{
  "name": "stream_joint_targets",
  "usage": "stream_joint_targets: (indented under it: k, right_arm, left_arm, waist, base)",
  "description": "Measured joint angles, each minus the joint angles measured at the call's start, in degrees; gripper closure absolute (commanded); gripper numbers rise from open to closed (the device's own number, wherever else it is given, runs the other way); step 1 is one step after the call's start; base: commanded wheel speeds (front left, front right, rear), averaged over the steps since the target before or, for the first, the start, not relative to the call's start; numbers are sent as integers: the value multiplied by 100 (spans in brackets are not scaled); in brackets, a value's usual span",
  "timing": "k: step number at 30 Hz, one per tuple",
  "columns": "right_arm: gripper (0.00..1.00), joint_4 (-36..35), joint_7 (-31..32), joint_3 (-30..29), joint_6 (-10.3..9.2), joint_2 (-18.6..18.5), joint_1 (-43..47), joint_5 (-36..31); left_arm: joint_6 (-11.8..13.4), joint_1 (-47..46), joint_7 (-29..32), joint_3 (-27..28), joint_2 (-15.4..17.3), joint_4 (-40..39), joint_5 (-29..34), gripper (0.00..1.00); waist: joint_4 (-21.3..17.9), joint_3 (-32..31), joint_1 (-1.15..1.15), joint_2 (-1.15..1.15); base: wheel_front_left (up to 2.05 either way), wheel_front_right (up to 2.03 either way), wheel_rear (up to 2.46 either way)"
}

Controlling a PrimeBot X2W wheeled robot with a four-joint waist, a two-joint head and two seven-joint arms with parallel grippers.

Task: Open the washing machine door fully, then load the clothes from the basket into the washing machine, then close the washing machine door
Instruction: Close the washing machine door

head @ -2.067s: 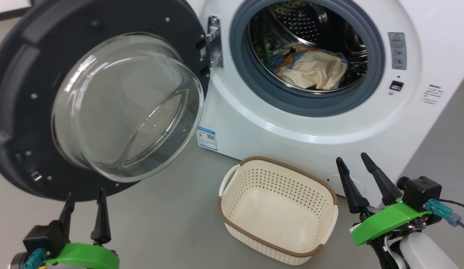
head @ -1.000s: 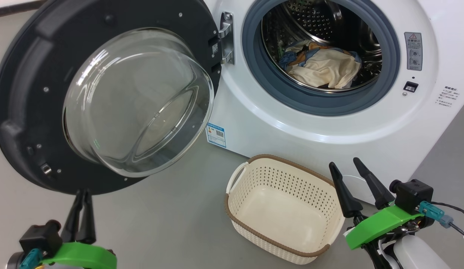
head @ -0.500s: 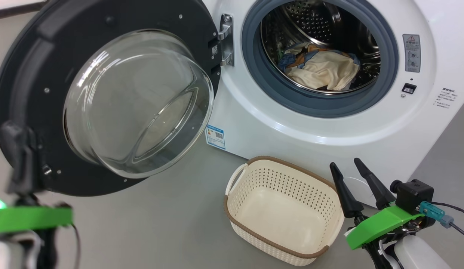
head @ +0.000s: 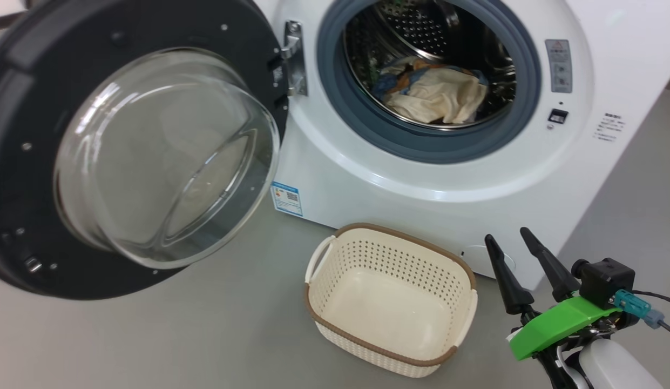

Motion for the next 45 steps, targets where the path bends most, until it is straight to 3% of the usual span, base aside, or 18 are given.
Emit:
stream_joint_targets:
  k: [6,12,26,45]
  right_arm:
    - [0,1,0,16,0,-149,-16,-20]
    - [0,3,0,100,0,-300,-82,-36]
    - [0,-73,87,166,0,-566,-271,-44]
    - [0,-287,286,101,0,-603,-272,-153]
  left_arm:
    - [1,-322,588,953,203,1301,-1544,100]
    - [1,-432,909,1516,445,2334,-2249,100]
    - [1,-272,1282,2060,598,3755,-2715,100]
    - [1,-254,1937,1827,525,4281,-2710,100]
  waist:
    - [-250,133,0,0]
    - [-496,276,0,0]
    - [-993,602,0,0]
    - [-1021,874,0,0]
  base:
    - [0,0,0]
    - [0,0,0]
    - [0,0,0]
    - [0,0,0]
